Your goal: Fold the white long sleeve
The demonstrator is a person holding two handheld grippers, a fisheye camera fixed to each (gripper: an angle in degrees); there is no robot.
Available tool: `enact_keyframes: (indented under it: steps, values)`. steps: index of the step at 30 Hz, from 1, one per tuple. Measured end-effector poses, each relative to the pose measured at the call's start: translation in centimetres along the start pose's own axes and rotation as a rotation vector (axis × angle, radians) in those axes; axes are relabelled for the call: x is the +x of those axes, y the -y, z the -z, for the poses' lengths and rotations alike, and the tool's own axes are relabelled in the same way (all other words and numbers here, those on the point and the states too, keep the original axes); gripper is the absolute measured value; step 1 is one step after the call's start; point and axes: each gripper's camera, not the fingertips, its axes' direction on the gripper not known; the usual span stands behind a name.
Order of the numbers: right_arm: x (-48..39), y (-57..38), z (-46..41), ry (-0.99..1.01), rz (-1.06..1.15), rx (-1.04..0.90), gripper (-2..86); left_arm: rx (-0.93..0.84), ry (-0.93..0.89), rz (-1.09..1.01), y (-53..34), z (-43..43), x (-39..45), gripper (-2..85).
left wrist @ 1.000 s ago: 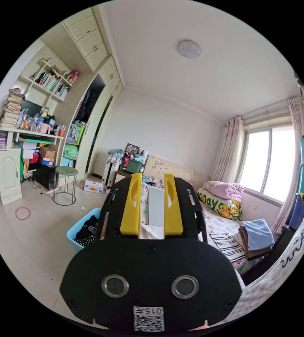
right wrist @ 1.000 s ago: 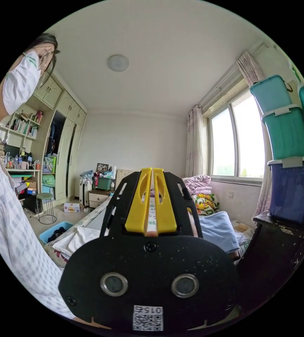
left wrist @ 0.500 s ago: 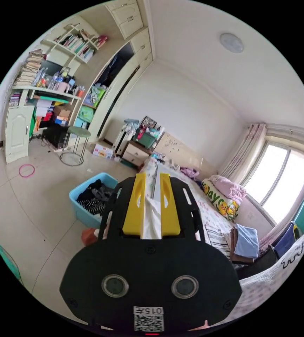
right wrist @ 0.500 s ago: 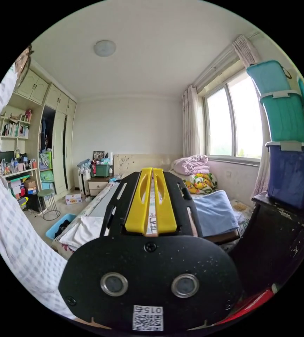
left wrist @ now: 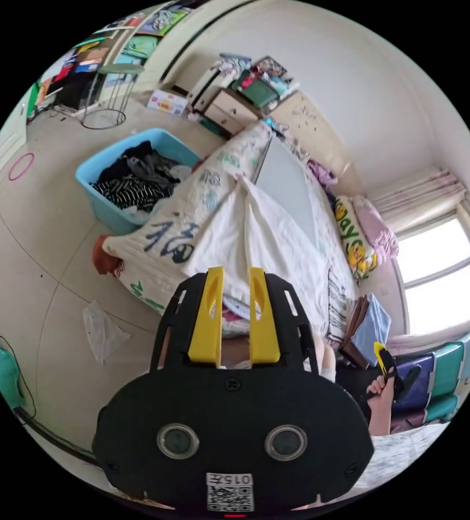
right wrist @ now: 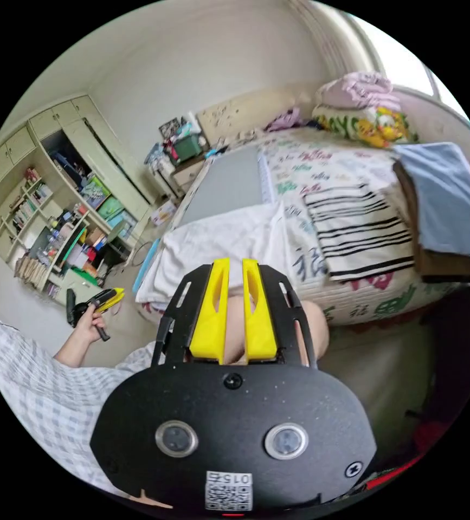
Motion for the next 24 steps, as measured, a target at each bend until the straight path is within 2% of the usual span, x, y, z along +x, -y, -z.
enact_keyframes:
  steps: [2,8,16,19,24]
  values:
    - [0.5,2.0,-4.7,0.046,-0.007,-0.095,5.7,-0.036,-0.041,-0.028,1.9,-2.4,2.1,7.6]
    - [-0.2,5.9,-11.9,0.107,0.036,-0.267,6.6,-0.124,-0.017,-0.079,7.0,-6.2,6.3,8.2]
    - [-2.4,11.7,-16.8,0.069,0.211,-0.323,6.8,-0.179,-0.007,-0.060,11.8,-8.2,8.4,8.0]
    - [-4.6,13.9,-19.1,0.154,0.275,-0.386,6.2,-0.205,-0.002,-0.082,13.5,-8.4,9.4,6.5]
    - [-12.2,15.4,-23.3,0.234,0.506,-0.444,6.9,-0.197,-0.059,-0.036,16.3,-6.7,9.4,5.8]
